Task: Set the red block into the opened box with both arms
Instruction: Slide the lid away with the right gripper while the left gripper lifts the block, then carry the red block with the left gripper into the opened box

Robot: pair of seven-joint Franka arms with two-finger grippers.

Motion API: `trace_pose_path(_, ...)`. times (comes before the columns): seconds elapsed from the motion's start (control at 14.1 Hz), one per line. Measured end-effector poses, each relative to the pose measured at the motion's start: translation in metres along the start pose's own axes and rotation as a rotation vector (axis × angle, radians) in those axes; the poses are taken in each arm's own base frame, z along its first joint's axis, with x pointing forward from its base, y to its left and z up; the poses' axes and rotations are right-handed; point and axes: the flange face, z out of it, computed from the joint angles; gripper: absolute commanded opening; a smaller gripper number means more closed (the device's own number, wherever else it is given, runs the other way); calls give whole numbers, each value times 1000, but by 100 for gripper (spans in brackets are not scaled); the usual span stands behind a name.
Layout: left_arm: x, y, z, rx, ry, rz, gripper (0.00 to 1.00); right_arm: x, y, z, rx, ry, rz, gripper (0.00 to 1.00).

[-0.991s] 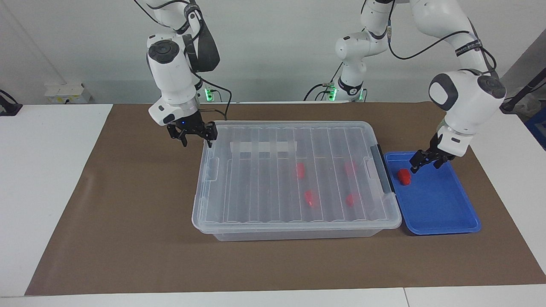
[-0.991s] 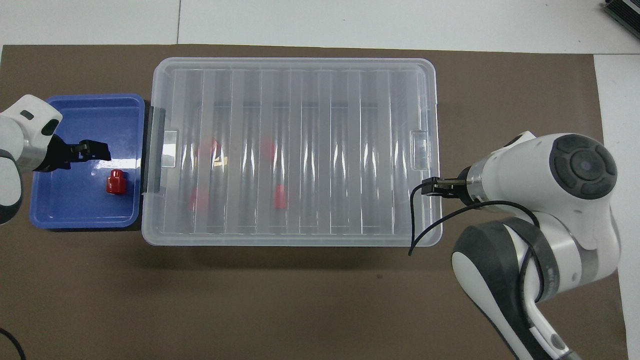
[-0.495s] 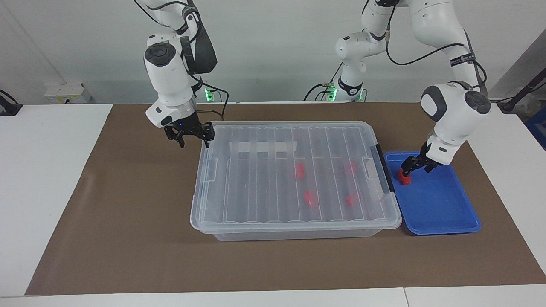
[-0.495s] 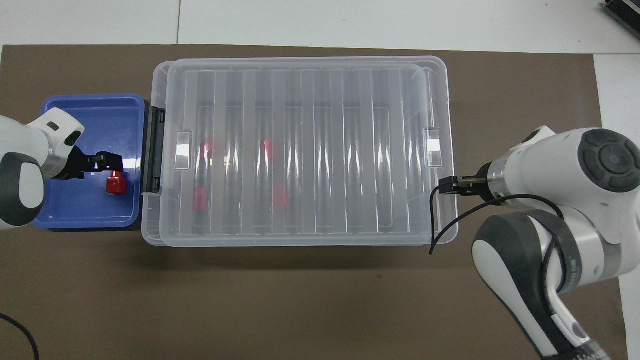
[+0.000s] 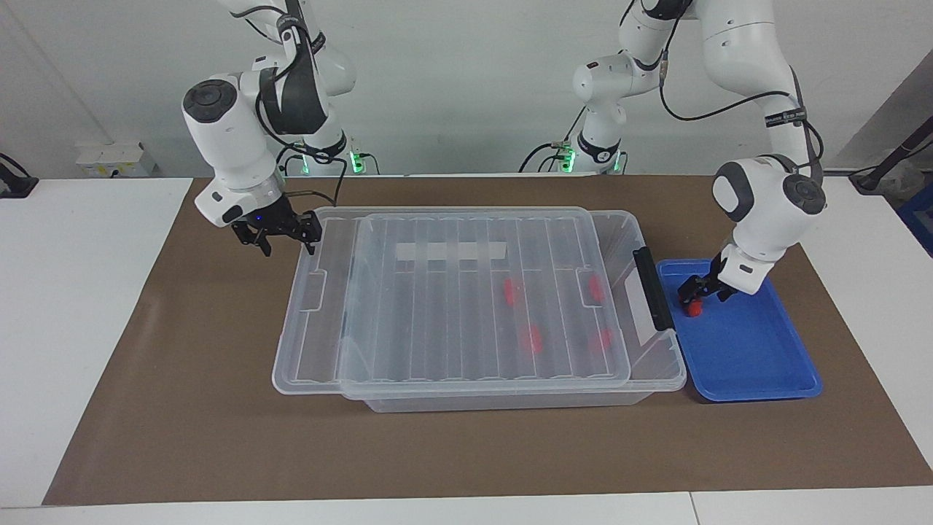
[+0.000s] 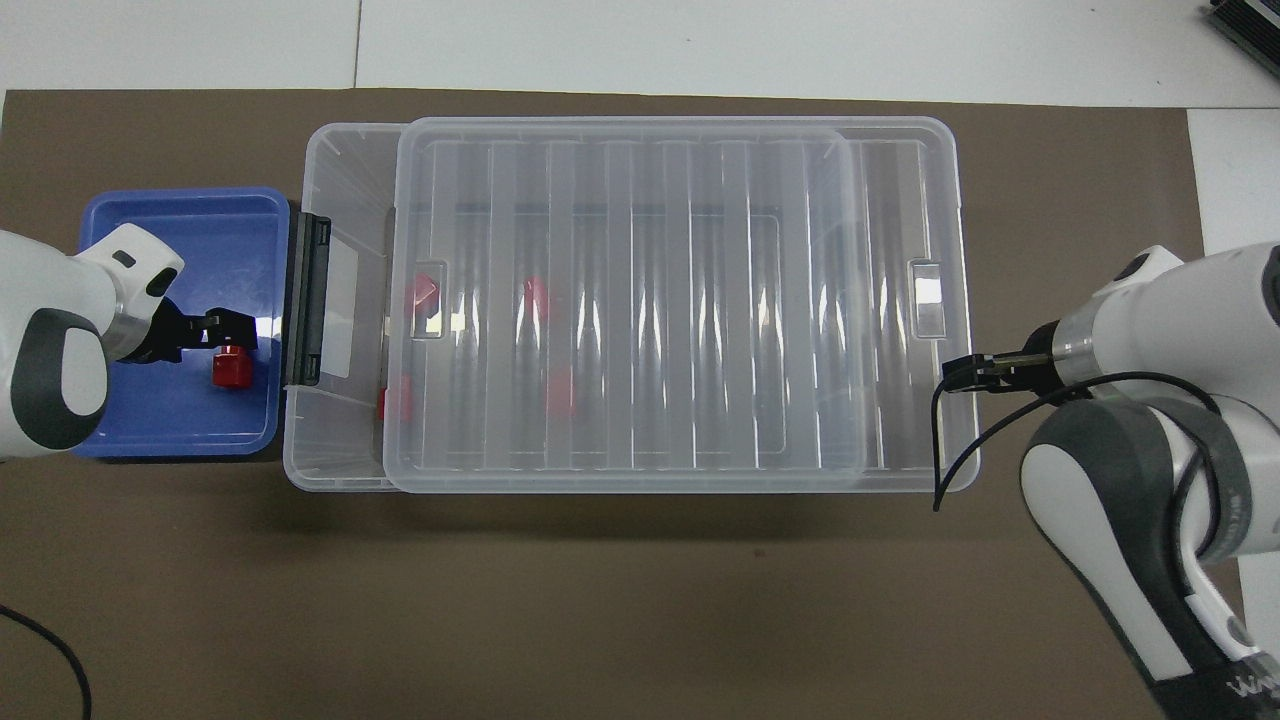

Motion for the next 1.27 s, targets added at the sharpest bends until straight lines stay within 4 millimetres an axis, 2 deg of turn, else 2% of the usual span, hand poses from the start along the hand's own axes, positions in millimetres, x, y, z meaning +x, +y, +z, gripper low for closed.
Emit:
trace_pose_path(0.28,-5,-2,14,0,14,6,100,0,45,-1,0,3,-101,88)
trace_pose_path(0.35,-9,-2,20,0,18,7,86,-1,55,-1,0,3,-118,88)
trace_pose_path(0.42,-12,-2,26,0,22,7,52,-1,62,-2,0,3,-127,88)
trace_pose_path(0.5,-15,-2,30,1,22,8,1,-2,67,-2,0,4,-134,88)
trace_pose_path(0.78,-15,-3,26,4,18,14,0,-4,88,-2,0,5,-159,89)
trace_pose_path(0.92,-9,-1,11,4,-41,17,0,-6,99,-2,0,5,-158,89)
trace_pose_path(0.99,-2,-1,-9,4,-79,15,0,-6,104,-2,-1,5,-160,89)
trace_pose_path(1.06,7,0,-37,6,-114,5,0,-7,106,-2,-1,5,-161,89)
trace_pose_path(1.27,19,14,-139,17,-168,-84,0,-8,112,-2,-1,5,-154,91)
